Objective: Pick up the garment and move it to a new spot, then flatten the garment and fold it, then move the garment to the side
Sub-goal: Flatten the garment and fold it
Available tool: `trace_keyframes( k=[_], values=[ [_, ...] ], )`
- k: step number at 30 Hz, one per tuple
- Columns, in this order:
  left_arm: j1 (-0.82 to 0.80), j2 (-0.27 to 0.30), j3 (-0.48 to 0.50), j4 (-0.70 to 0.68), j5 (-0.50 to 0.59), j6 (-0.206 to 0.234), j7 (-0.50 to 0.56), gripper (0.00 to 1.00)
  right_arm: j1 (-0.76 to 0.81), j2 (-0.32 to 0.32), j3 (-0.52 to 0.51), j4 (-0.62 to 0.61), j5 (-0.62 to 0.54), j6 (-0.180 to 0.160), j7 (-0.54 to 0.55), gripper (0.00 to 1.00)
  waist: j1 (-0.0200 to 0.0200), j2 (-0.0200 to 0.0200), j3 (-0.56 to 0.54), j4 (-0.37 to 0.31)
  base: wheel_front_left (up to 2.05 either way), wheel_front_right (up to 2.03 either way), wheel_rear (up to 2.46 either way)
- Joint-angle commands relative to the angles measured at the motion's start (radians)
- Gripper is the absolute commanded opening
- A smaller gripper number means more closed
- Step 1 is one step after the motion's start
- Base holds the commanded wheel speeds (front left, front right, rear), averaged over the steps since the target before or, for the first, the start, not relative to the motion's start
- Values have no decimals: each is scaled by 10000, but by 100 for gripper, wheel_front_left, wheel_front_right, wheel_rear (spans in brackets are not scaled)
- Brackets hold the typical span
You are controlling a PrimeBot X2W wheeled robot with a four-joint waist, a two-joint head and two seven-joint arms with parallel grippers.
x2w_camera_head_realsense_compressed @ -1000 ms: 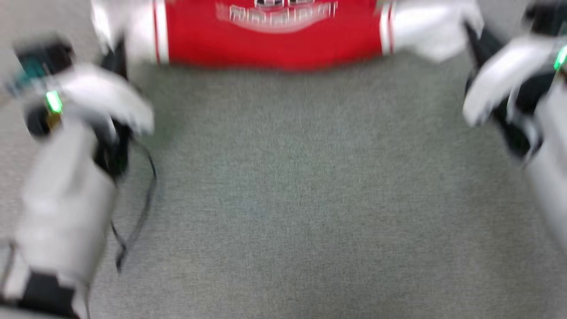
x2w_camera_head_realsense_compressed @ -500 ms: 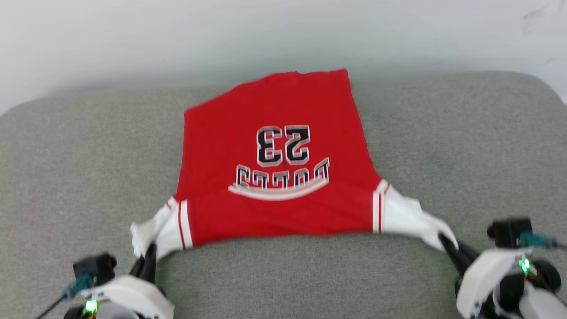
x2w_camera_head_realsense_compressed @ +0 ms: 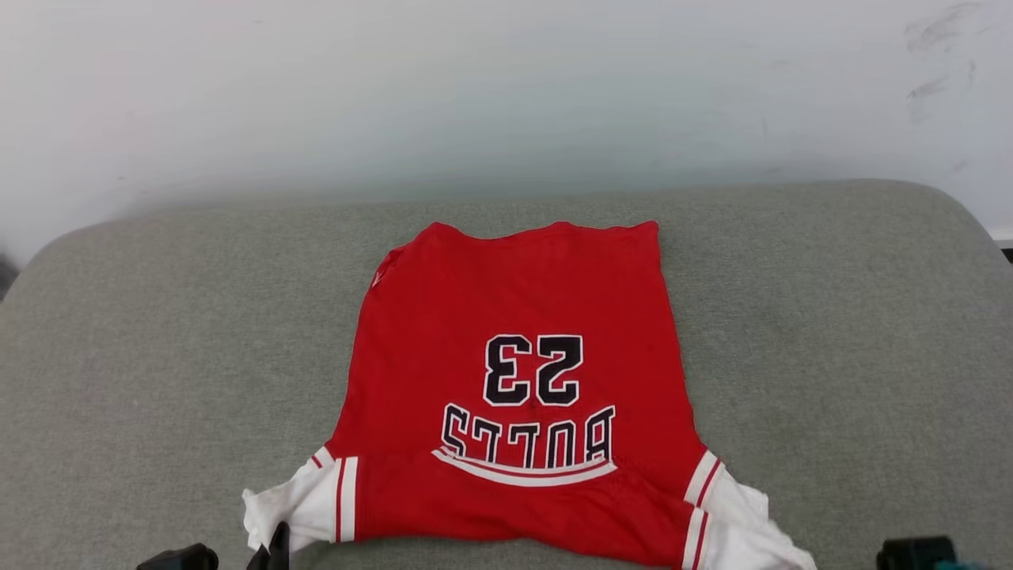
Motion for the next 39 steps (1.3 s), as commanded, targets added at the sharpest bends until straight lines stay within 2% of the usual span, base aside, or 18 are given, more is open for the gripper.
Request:
trace_keyframes(
  k=[1, 4, 7, 13, 16, 21, 27, 34, 39],
  values=[
    [104, 78, 32, -156, 94, 156, 21, 0, -48, 124, -164, -240, -61, -3, -68, 100, 3, 0, 12, 47, 0, 0, 0],
    [1, 177, -10, -694, 385, 542, 93, 0, -564, 552, -815, -937, -356, -3, -573, 100, 3, 0, 69, 171, 0, 0, 0],
    [-163, 278, -35, -1211, 609, 842, 187, 0, -1384, 834, -1354, -978, -565, -3, -833, 100, 3, 0, 218, 310, 0, 0, 0],
    [-944, 385, -215, -2091, 1092, 1013, 310, 0, -4280, 726, -2101, 420, -261, -3, -883, 100, 3, 0, 1260, 934, 0, 0, 0],
    [-1522, 286, -399, -2374, 1371, 920, 292, 0, -5939, 520, -2336, 1528, -191, -2, -317, 100, 3, 0, 2038, 1357, 0, 0, 0],
    [-2487, 7, -713, -2631, 1775, 690, 120, 0, -8705, -145, -2423, 3630, -73, -3, 1227, 100, 3, 0, 3307, 2039, 0, 0, 0],
    [-3273, -396, -1060, -2476, 2034, 396, -119, 0, -11245, -480, -2255, 5369, -507, -3, 3224, 100, 3, 0, 4290, 2727, 0, 0, 0],
    [-3948, -822, -1359, -2315, 2212, 81, -321, 0, -12935, -463, -2297, 6494, -990, -3, 4490, 100, 3, 0, 5156, 3264, 0, 0, 0],
    [-4195, -977, -1460, -2128, 2249, -58, -431, 0, -13112, -161, -2609, 7587, -1270, -3, 5206, 100, 3, 0, 5406, 3418, 0, 0, 0]
  ],
)
